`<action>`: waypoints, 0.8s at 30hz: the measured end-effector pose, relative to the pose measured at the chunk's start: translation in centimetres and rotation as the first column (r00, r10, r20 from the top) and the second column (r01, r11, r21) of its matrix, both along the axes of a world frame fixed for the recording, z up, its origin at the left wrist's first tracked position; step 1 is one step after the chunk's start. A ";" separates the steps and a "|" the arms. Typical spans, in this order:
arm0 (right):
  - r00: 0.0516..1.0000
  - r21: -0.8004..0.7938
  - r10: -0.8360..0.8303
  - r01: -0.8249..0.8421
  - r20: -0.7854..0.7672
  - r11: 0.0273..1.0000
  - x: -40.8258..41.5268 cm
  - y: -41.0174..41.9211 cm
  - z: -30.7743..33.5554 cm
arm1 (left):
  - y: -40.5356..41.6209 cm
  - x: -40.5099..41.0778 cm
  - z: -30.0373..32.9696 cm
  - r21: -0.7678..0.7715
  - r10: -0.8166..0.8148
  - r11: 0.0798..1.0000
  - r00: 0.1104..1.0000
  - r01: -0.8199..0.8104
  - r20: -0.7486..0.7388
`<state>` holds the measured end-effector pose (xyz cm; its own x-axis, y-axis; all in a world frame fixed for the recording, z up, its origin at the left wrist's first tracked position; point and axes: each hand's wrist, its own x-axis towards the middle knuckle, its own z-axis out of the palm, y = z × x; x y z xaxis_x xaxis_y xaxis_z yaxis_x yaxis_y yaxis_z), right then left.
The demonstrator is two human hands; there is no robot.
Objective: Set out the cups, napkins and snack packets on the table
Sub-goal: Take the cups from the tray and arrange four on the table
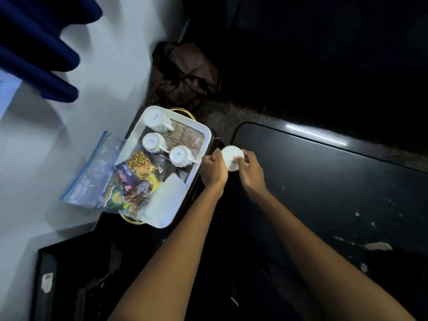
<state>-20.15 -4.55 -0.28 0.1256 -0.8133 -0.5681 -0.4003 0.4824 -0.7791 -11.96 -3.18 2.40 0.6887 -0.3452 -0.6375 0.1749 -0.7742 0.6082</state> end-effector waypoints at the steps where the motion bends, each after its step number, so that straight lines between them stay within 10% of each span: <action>1: 1.000 -0.004 -0.030 0.030 -0.008 1.000 -1.2 0.4 -0.3 | 0.2 -1.0 -0.5 0.006 -0.012 1.000 1.000 0.012 -0.020; 16: 0.942 0.009 -0.323 0.326 -0.094 0.945 -12.1 3.6 -5.4 | 2.2 -10.1 -8.7 0.162 -0.154 0.964 0.938 0.212 -0.312; 24: 0.928 0.082 -0.370 0.366 0.037 0.927 -13.9 3.1 -5.3 | 2.9 -9.4 -8.1 0.011 -0.270 0.937 0.745 0.349 -0.609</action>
